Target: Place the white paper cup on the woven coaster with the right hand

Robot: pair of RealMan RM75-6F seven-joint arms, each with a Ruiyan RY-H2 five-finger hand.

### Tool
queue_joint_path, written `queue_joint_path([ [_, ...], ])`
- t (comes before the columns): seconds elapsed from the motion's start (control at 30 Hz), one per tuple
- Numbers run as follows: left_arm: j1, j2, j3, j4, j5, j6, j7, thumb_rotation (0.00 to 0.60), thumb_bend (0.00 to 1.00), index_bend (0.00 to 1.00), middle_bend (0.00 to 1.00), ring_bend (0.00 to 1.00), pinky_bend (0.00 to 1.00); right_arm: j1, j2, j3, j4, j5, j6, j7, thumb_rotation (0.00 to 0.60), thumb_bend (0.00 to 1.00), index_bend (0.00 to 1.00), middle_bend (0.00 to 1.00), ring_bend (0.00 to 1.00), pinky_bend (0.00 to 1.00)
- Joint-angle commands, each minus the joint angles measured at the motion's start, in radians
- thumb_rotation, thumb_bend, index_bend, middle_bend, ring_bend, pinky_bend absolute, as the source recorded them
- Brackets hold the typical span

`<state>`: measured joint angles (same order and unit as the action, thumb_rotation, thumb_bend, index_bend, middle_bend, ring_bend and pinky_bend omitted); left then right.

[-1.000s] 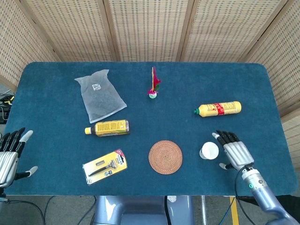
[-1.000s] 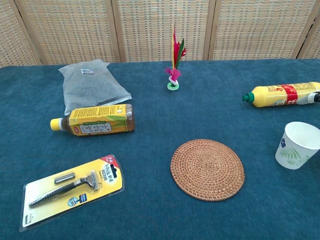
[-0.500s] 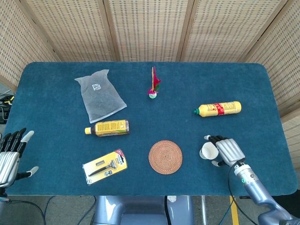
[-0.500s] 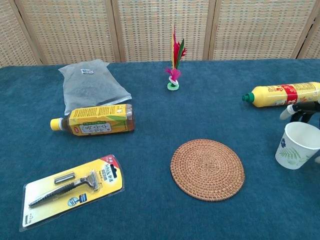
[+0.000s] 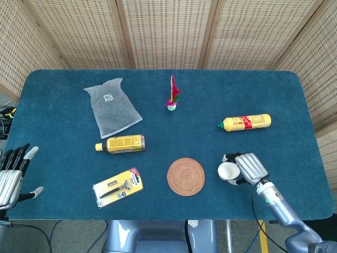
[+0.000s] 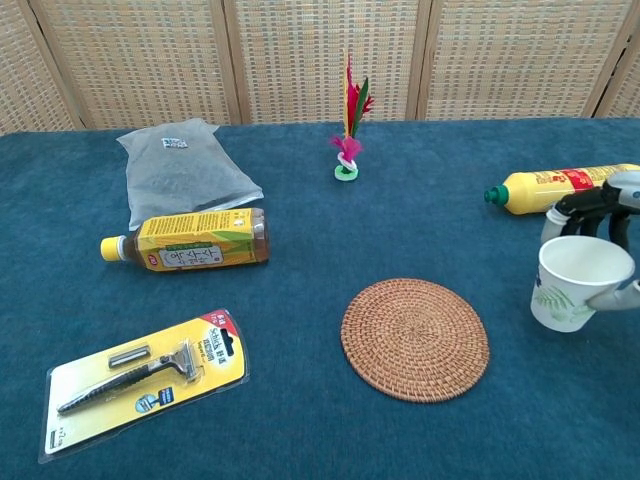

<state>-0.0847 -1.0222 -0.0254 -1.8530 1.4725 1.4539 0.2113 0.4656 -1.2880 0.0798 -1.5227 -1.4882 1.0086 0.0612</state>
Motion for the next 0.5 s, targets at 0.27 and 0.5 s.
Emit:
queue_joint_path([
  [0.27,-0.004,0.008,-0.002,0.004,-0.005,-0.006,-0.023,0.600,0.00,0.00,0.00,0.00,0.00,0.141,-0.003,0.071,-0.117,0.035,-0.131,0.041,0.600,0.15,0.37,0.44,0.41,0.51],
  [0.5,-0.010,0.013,-0.006,0.010,-0.020,-0.019,-0.039,0.600,0.00,0.00,0.00,0.00,0.00,0.222,-0.092,0.085,-0.105,0.079,-0.206,-0.017,0.600,0.15,0.38,0.44,0.41,0.51],
])
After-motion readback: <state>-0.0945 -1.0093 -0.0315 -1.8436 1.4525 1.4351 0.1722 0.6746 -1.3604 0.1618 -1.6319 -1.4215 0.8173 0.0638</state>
